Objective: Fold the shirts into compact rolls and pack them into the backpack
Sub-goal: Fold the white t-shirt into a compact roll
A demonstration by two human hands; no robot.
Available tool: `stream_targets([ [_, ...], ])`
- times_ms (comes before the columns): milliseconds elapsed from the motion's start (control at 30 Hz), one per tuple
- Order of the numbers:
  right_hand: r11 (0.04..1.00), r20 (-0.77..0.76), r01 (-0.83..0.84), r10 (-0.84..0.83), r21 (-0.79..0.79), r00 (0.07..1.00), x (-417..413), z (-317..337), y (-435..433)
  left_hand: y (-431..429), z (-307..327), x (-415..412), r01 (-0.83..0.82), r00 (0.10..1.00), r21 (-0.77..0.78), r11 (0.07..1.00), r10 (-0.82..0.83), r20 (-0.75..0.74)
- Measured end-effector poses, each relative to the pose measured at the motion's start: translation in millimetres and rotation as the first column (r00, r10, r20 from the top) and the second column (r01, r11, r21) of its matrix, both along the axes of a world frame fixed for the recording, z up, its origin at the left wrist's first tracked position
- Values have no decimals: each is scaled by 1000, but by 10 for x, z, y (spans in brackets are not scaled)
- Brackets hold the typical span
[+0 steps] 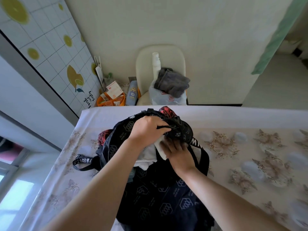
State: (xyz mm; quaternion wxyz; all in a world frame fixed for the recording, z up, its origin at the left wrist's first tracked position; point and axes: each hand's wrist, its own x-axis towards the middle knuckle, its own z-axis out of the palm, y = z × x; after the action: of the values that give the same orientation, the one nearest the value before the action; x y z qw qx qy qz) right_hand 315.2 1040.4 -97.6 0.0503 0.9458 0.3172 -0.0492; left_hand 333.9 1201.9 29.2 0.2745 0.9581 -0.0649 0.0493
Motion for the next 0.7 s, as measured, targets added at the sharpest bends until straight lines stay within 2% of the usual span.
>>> stream_targets([
  [100,1000,34,-7,8,-24,999,183,-39,10,5,-18,7,-37,999,-28,999,38,13],
  [167,999,22,-32,32,15,999,137,11,39,-3,8,10,-53,999,-23,998,53,-9],
  [200,994,28,-59,56,92,998,37,57,42,-8,15,6,-47,999,-9,999,47,-19],
  [267,923,161,-143,90,357,983,-182,212,-11,2,18,-29,-33,999,14,999,34,-31],
  [333,793,331,-177,-33,583,943,-286,378,-51,55,6,-78,-28,999,31,999,29,-19],
  [367,761,345,-140,-116,633,931,-246,458,-59,89,-8,-109,-29,999,38,999,30,-21],
  [433,805,290,-37,-170,592,942,-42,581,-79,145,-32,-220,-21,999,75,997,25,-44],
  [500,889,191,-13,-85,458,978,185,648,-125,204,-67,-392,13,997,228,974,3,-71],
  [600,933,181,-117,57,340,982,405,764,-222,413,-160,-662,71,987,525,848,18,-162],
  [700,970,165,-193,168,149,972,408,862,-239,697,-112,-838,89,958,592,801,93,-270],
])
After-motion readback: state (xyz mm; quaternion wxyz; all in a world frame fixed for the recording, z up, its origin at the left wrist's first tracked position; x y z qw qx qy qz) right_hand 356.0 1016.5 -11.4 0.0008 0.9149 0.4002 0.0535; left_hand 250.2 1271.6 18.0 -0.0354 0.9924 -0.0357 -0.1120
